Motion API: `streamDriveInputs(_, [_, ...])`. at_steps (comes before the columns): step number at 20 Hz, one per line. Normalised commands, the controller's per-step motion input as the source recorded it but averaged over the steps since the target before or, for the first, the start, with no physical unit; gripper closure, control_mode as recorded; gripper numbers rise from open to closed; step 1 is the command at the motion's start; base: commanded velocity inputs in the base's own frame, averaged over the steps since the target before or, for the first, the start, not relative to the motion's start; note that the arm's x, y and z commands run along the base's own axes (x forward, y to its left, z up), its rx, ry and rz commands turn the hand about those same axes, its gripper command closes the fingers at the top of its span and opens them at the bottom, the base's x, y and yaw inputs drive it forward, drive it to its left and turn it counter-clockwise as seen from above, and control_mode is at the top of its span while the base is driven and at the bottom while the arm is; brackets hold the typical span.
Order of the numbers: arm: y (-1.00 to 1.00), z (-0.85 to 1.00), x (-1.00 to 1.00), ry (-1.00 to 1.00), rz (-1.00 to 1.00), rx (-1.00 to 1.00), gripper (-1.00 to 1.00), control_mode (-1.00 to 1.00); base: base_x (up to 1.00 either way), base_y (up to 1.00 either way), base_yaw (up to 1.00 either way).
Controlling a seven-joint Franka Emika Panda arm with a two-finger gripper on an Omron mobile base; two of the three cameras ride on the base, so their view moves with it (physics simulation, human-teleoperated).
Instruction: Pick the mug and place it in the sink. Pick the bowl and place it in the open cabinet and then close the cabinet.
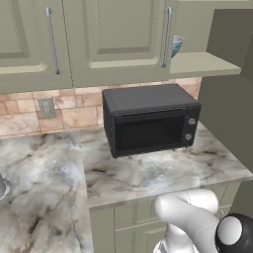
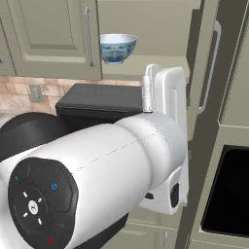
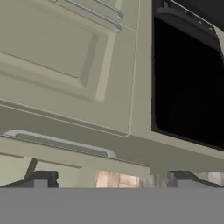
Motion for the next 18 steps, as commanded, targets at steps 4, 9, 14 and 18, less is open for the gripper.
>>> streamDriveInputs(4, [-0.10,0.00,0.21,0.00,0.00,-0.02,-1.00,-1.00,0.00,0.00,0.00])
streamDriveInputs(9, [-0.13,-0.07,0.05,0.00,-0.04,0.03,-1.00,-1.00,0.00,0.00,0.00])
streamDriveInputs(14, [0.00,-0.04,0.24,0.00,-0.13,0.09,-1.00,-1.00,0.00,0.00,0.00])
streamDriveInputs(18, [0.00,0.00,0.45,0.00,-0.08,0.03,-1.00,-1.00,0.00,0.00,0.00])
